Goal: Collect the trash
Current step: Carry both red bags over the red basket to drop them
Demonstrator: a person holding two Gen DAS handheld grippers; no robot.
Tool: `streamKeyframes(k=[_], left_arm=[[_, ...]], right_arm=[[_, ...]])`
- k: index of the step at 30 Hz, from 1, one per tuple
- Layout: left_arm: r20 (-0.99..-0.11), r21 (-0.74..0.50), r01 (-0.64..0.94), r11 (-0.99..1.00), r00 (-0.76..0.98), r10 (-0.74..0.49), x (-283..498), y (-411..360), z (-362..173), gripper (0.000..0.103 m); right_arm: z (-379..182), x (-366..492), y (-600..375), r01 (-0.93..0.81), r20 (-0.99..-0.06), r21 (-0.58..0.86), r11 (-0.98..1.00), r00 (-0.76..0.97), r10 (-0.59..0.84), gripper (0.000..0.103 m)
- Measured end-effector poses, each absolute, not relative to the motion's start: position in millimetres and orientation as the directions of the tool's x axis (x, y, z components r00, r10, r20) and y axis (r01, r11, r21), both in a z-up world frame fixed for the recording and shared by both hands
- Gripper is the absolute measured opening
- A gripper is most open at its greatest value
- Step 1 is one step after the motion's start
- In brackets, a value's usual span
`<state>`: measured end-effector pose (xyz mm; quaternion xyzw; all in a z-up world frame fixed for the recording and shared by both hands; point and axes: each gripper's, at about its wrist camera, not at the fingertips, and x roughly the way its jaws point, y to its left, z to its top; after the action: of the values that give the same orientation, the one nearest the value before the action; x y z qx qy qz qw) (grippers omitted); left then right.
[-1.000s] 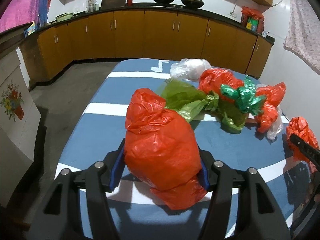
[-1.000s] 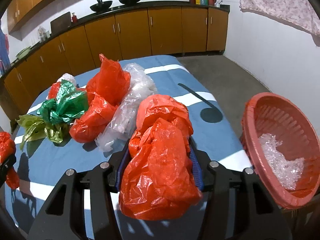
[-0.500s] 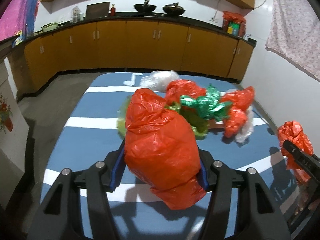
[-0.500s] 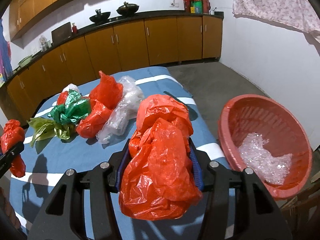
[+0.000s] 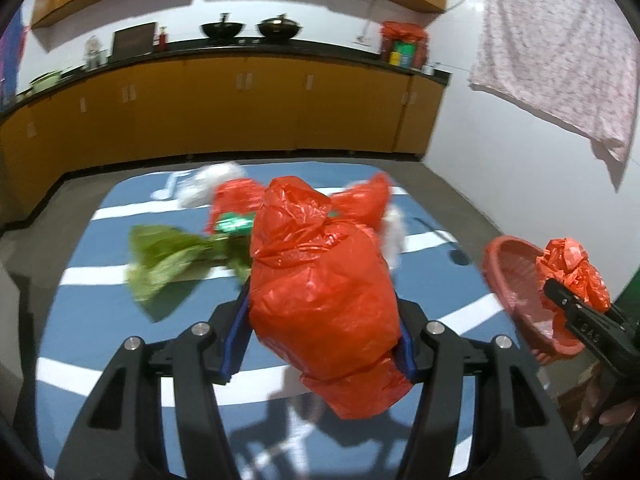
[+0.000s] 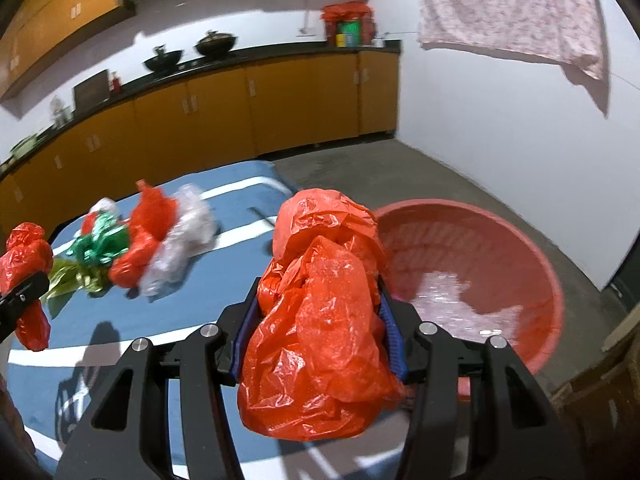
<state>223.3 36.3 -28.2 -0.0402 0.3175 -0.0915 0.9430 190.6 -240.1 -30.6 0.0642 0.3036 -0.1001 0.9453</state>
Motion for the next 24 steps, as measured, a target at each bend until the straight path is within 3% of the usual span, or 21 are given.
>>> streamKeyframes(k=[11, 24], left_arm=[[-0.567, -0.153, 0.390, 0.908, 0.718, -0.404, 238.3, -82.8, -17.4, 0.057], [-0.587, -0.150, 0.582, 0.800, 0.598, -0.545, 262.0, -201.3, -33.9, 0.057]], right_arm=[[-16.4, 169.4, -317.1, 0.412, -0.555, 0.057, 0.909, 0.770, -0.314, 0.053], [-21.1, 175.8, -378.7, 0.480, -0.552, 0.146, 0.865, 0.765, -0.331, 0.053]])
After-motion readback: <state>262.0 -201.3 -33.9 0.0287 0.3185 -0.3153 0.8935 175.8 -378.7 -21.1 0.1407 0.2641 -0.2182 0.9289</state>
